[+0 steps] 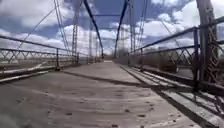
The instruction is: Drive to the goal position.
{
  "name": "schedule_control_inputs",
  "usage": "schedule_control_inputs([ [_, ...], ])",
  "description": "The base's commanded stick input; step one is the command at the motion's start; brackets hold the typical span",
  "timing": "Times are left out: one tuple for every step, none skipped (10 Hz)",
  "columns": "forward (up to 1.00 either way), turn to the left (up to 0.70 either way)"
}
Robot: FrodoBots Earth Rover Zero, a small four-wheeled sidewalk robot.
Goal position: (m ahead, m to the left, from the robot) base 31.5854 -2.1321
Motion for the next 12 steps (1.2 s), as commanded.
schedule_control_inputs([
  [1.00, -0.19],
  [1.00, -0.15],
  [1.00, -0.11],
  [1.00, -0.06],
  [1.00, -0.02],
  [1.00, 0.00],
  [1.00, 0.00],
  [1.00, 0.00],
  [1.00, 0.00],
  [1.00, 0.00],
  [1.00, 0.00],
  [1.00, 0.00],
])
